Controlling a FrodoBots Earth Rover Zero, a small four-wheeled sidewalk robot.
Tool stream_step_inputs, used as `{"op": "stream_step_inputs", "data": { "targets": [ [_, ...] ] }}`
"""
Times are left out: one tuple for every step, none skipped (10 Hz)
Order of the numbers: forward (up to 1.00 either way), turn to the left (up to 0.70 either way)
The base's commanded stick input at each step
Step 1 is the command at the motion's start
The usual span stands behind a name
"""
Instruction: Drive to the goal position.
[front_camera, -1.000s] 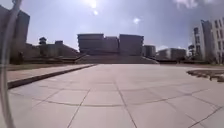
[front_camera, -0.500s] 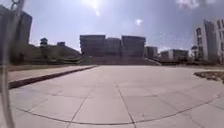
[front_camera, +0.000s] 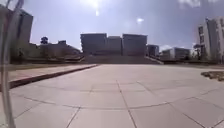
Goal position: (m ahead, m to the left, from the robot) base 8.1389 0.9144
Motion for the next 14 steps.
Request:
{"op": "stream_step_inputs", "data": {
  "targets": [
    [0.85,0.0],
    [0.85,0.0],
    [0.85,0.0],
    [0.85,-0.04],
    [0.85,-0.16],
    [0.85,-0.28],
    [0.85,-0.05],
    [0.85,0.0],
    [0.85,-0.01],
    [0.85,-0.06],
    [0.85,-0.11],
    [0.85,-0.12],
    [0.85,-0.22],
    [0.85,-0.27]
  ]
}}
